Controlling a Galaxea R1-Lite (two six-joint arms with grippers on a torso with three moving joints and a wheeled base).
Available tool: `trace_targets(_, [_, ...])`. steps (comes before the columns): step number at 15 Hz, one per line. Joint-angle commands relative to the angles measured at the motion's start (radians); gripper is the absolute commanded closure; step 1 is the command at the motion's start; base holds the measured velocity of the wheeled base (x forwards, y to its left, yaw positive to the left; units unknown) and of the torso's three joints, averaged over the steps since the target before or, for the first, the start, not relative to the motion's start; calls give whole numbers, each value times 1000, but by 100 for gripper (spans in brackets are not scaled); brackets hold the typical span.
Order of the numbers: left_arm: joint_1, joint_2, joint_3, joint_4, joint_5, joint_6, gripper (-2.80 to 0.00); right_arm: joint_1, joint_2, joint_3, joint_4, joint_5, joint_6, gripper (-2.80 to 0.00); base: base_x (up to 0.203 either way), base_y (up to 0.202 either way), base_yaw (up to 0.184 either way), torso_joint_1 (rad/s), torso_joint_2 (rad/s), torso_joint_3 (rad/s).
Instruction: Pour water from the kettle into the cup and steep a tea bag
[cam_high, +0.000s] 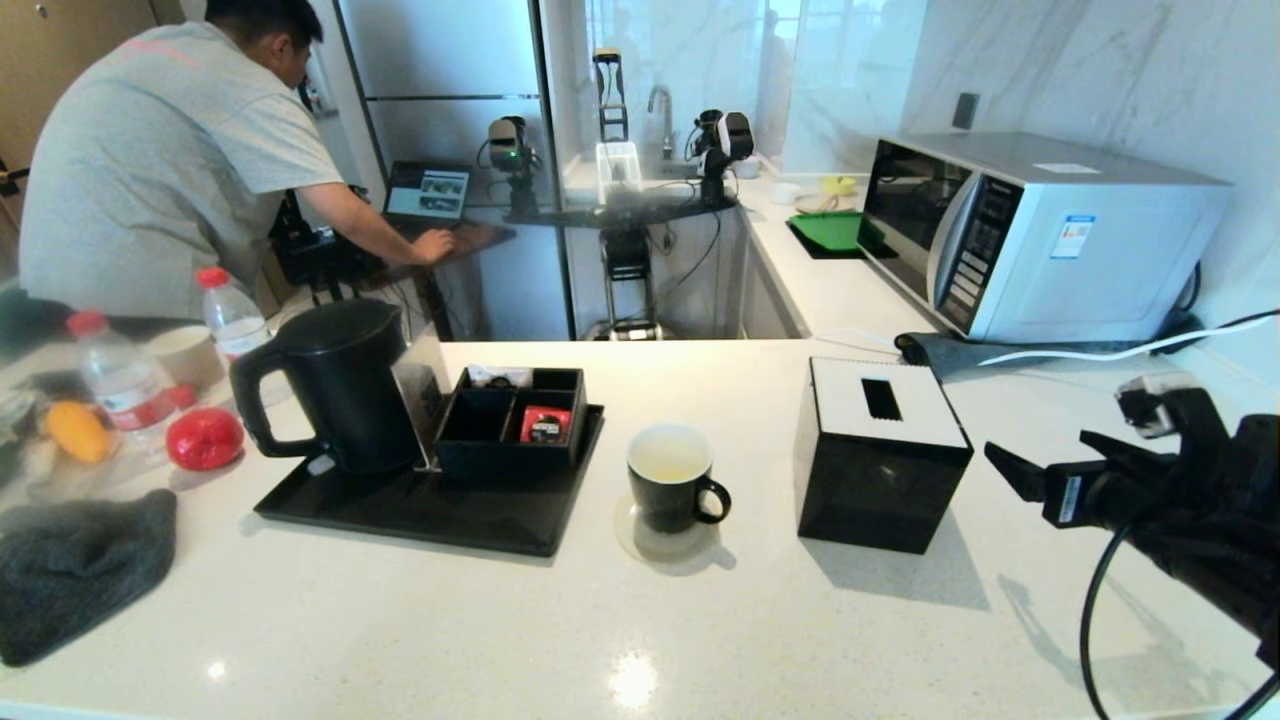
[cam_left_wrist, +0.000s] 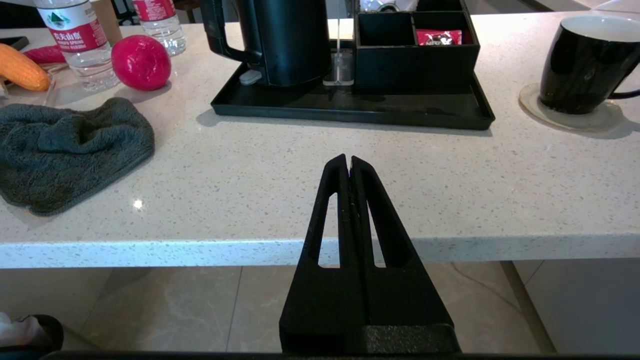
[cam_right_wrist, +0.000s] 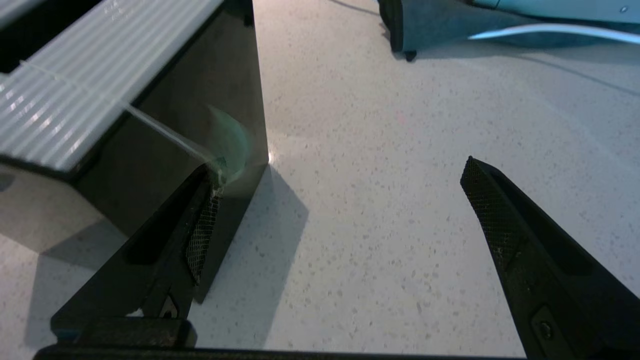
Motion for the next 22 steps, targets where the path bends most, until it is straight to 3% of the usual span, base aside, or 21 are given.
trace_targets(1, [1,0,0,0,0,0,0,12,-3,33,-13,1,-8,-280,0,0,0,0,0,0])
trace_targets(5, [1,0,0,0,0,0,0,63,-4,95,-39,2,-19,-280,0,0,0,0,0,0])
trace_targets(11, [1,0,0,0,0,0,0,56,-30,140,-46,0,-10,-280,0,0,0,0,0,0])
trace_targets(18, [1,0,0,0,0,0,0,-61,-91,236,-35,-5,-14,-280,0,0,0,0,0,0])
trace_targets(19, [1,0,0,0,0,0,0,-78,-92,246,-34,-6,-16,-269,0,0,0,0,0,0])
trace_targets(20, [1,0,0,0,0,0,0,-96,-93,247,-31,-9,-15,0,0,0,0,0,0,0])
trace_targets(22, [1,0,0,0,0,0,0,-166,-109,226,-32,-10,-15,0,0,0,0,0,0,0])
